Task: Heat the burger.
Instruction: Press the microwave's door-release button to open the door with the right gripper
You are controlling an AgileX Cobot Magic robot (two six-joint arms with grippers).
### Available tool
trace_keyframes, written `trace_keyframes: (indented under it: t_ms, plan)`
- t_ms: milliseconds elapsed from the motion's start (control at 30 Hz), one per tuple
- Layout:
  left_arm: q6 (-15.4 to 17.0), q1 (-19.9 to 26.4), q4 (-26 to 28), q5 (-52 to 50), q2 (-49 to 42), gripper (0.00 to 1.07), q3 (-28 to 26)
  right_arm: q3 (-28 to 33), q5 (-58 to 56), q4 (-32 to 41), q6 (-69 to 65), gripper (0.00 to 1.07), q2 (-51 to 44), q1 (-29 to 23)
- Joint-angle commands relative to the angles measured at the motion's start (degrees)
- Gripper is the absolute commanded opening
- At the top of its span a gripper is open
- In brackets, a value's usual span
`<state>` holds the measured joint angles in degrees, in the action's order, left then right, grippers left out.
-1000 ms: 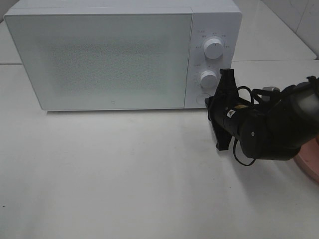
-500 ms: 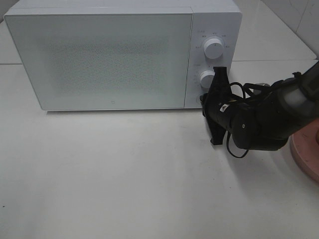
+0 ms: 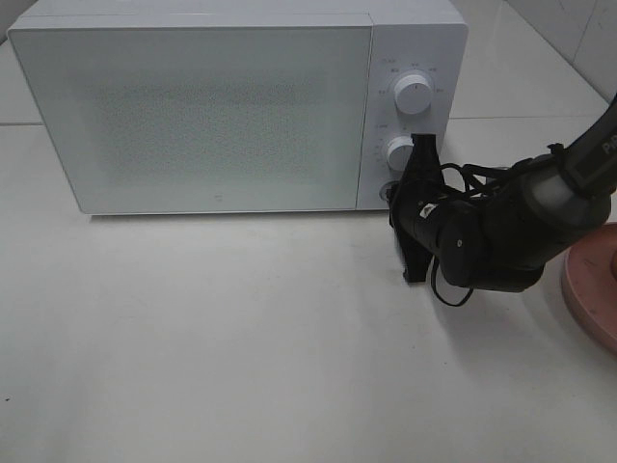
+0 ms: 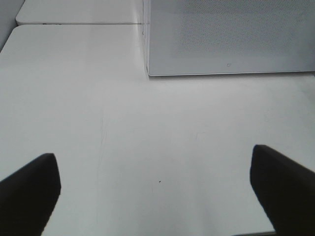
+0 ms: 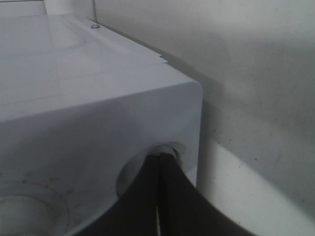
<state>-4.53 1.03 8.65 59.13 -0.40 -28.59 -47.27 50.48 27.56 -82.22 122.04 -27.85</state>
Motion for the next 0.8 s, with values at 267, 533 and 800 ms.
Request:
trace_keyframes:
  t_ms: [267, 533, 800]
  plan:
    - [0.5, -0.2, 0.1, -0.2, -1.1, 1.01, 0.2, -5.2, 9.4, 3.2, 3.4, 0.0, 0.9, 0.5]
    - [0.5, -0.2, 0.1, -0.2, -1.1, 1.01, 0.2, -10.2, 11.1, 4.3, 7.3, 0.0, 1.5, 2.6]
    - [0.5, -0.2, 0.1, -0.2, -1.1, 1.01, 0.2, -10.4, 8.9, 4.1, 7.7, 0.0, 1.5, 2.6]
